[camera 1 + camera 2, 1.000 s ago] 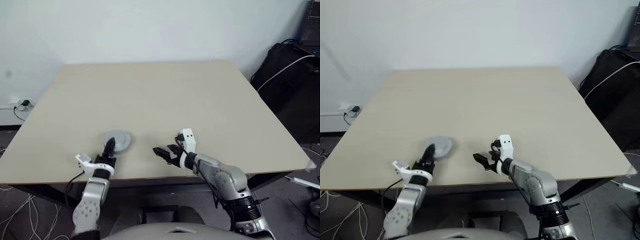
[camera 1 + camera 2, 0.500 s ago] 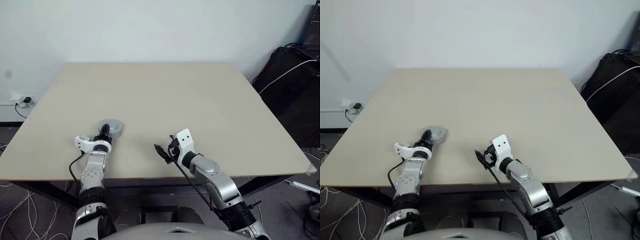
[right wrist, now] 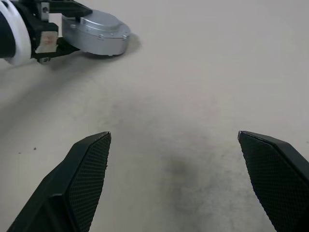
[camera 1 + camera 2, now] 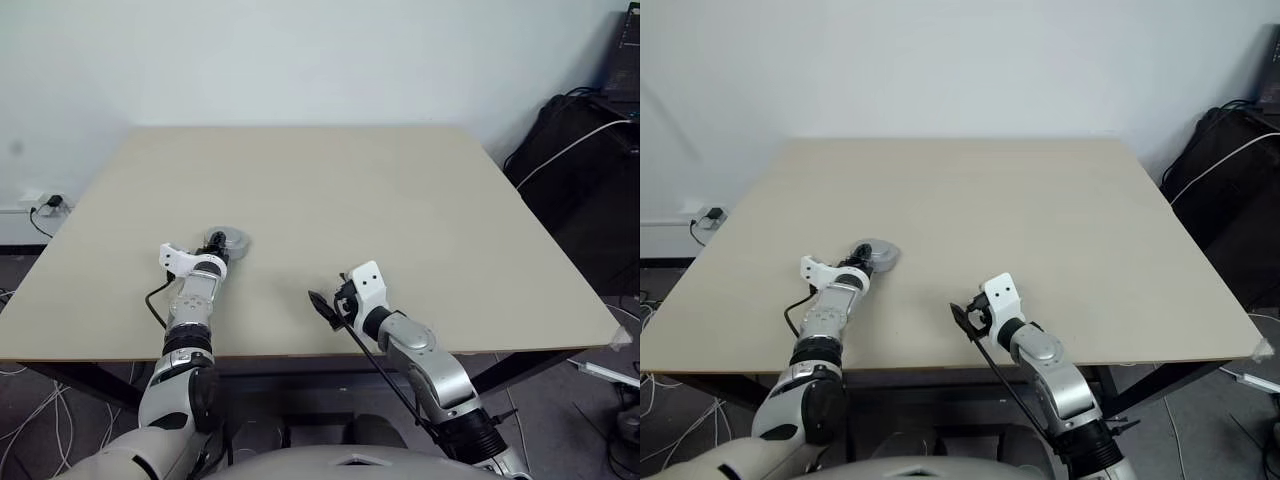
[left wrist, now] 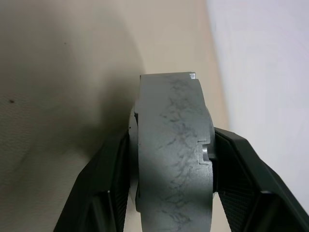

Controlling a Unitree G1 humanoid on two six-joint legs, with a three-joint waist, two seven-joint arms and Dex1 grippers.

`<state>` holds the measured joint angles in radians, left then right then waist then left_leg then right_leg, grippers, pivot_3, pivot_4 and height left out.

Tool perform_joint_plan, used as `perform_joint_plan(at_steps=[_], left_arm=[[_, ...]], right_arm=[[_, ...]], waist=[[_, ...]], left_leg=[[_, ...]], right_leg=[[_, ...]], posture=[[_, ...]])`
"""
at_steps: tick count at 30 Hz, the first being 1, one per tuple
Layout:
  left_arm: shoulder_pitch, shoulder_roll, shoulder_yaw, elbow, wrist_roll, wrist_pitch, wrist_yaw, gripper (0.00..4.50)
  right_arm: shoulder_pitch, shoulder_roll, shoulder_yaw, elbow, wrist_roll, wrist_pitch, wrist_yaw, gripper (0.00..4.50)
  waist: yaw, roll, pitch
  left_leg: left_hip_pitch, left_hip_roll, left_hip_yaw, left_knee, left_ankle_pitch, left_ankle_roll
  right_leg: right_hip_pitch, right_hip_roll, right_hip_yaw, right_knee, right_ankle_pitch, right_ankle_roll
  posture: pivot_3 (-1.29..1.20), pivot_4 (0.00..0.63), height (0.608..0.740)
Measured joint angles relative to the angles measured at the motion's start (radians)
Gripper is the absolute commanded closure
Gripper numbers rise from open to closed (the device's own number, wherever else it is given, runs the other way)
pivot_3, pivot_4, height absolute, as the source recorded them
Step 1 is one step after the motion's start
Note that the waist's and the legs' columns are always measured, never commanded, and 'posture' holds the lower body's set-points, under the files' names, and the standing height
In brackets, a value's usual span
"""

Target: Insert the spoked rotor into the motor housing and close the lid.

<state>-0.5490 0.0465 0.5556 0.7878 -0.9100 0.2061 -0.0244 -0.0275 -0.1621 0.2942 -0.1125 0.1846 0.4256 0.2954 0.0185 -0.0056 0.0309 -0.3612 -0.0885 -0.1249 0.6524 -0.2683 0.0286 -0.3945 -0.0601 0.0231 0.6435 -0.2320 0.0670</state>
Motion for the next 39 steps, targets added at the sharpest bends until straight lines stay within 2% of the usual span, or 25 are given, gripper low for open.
perform_joint_plan(at_steps=[4,6,11,15,20,22,28,31,39], left_arm=[[0.019,-0.002,0.006,-0.013,0.026,0.031,0.006,0.39],[0.039,-0.002,0.003,-0.052,0.033,0.059,0.018,0.05],[0.167,-0.006,-0.011,-0.224,0.043,0.157,0.047,0.05],[0.326,-0.008,-0.032,-0.435,0.024,0.284,0.054,0.05],[0.544,0.006,-0.110,-0.686,0.034,0.402,0.053,0.05],[0.637,0.024,-0.178,-0.785,0.091,0.393,0.029,0.05],[0.855,0.048,-0.392,-0.929,0.408,0.164,-0.036,0.05],[0.933,0.026,-0.479,-0.939,0.613,-0.018,0.007,0.05],[0.956,-0.029,-0.579,-0.923,0.866,-0.318,0.075,0.05]], right_arm=[[0.003,0.009,-0.011,0.000,-0.004,0.006,0.001,0.00],[0.003,0.011,-0.013,0.000,-0.006,0.017,0.004,0.00],[0.003,0.013,-0.017,0.000,-0.014,0.031,0.009,0.00],[0.002,0.014,-0.016,0.001,-0.018,0.044,0.013,0.00],[0.003,0.018,-0.018,-0.007,-0.017,0.079,0.017,0.00],[0.007,0.033,-0.030,-0.009,-0.017,0.085,0.002,0.00],[0.060,0.058,-0.077,-0.011,-0.067,-0.045,-0.077,0.00],[0.120,0.063,-0.095,-0.006,-0.139,-0.229,-0.146,0.00],[0.208,0.097,-0.203,0.104,-0.226,-0.553,-0.321,0.00]], waist=[[-0.003,0.000,-0.002],[-0.006,0.003,-0.007],[-0.032,0.008,-0.018],[-0.045,0.011,-0.023],[-0.047,0.017,-0.027],[-0.047,0.018,-0.027],[-0.033,0.018,-0.023],[-0.022,0.016,-0.015],[-0.001,0.012,-0.007]], left_leg=[[0.000,0.000,0.000,0.000,0.001,0.000],[0.001,0.000,0.001,0.000,0.001,0.000],[0.004,0.000,0.005,-0.002,-0.001,0.002],[0.008,0.001,0.009,-0.004,-0.004,0.004],[0.021,0.002,0.012,-0.005,-0.011,0.001],[0.021,0.004,0.012,-0.005,-0.012,0.001],[0.019,0.006,0.012,-0.005,-0.014,-0.001],[0.017,0.006,0.012,-0.005,-0.014,-0.001],[0.015,0.007,0.013,-0.005,-0.014,-0.001]], right_leg=[[0.000,0.000,0.000,0.000,0.001,0.001],[0.000,0.000,0.001,0.000,0.001,0.000],[0.000,0.000,0.005,0.000,0.001,0.000],[0.002,0.000,0.009,0.000,0.000,0.000],[0.014,-0.001,0.013,0.000,-0.009,0.005],[0.014,-0.001,0.014,-0.001,-0.011,0.003],[0.012,-0.001,0.016,-0.001,-0.014,-0.002],[0.011,-0.001,0.016,-0.001,-0.015,-0.003],[0.010,-0.001,0.015,-0.001,-0.015,-0.002]], posture=[[0.00,0.000,0.740],[0.00,0.000,0.740],[0.00,0.000,0.740],[0.00,0.000,0.740],[0.00,0.000,0.740],[0.00,0.000,0.740],[0.00,0.000,0.740],[0.00,0.000,0.740],[0.00,0.000,0.740]])
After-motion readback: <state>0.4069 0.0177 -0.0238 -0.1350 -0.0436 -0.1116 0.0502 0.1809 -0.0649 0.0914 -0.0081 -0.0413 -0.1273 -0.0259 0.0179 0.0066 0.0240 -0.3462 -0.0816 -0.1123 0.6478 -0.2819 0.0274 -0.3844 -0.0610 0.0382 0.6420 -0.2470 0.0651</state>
